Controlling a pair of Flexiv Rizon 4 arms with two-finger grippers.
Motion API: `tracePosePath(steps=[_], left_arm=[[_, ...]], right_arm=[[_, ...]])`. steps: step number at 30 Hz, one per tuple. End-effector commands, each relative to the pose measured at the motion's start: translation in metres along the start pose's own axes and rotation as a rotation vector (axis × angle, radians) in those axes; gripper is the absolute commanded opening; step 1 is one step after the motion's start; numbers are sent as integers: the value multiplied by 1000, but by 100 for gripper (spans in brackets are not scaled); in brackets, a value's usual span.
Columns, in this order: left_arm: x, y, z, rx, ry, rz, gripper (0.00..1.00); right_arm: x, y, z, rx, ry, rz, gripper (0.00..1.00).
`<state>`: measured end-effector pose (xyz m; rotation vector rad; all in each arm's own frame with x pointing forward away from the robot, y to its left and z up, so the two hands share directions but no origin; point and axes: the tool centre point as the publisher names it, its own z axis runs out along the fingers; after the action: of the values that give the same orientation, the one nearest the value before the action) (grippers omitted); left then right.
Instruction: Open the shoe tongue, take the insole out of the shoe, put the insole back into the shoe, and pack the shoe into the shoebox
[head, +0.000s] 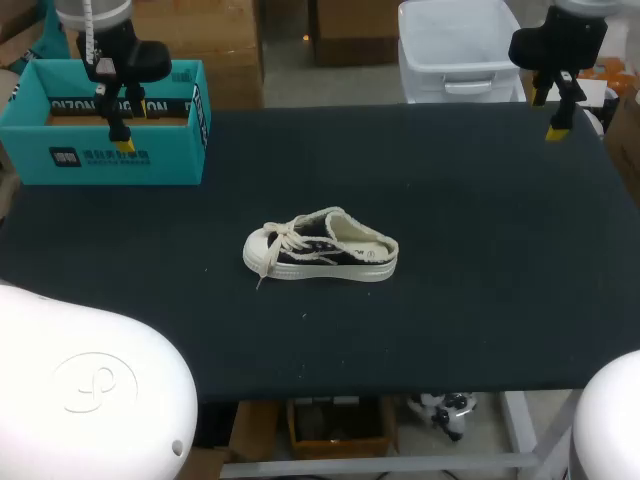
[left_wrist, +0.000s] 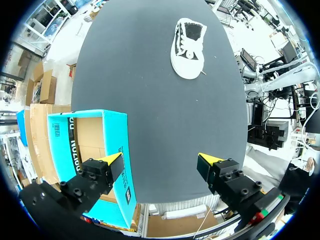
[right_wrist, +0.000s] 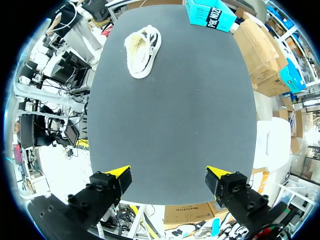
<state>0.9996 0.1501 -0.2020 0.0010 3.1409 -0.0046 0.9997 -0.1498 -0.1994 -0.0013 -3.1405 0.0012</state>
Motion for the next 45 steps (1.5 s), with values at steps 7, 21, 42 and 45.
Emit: tracePosePath(steps=[7, 21, 42, 45], left_arm=[[0, 0, -1, -2, 1, 0, 100], [4, 0, -4, 25, 21, -95, 100], [87, -68, -1, -9, 135, -537, 100], [97, -76, 0, 10, 143, -581, 100]], right_arm=[[0, 0, 0, -1, 0, 0, 100], [5, 5, 3, -27, -5, 11, 100], [77, 107, 79, -334, -78, 136, 100], [81, 122, 87, -360, -83, 140, 100]])
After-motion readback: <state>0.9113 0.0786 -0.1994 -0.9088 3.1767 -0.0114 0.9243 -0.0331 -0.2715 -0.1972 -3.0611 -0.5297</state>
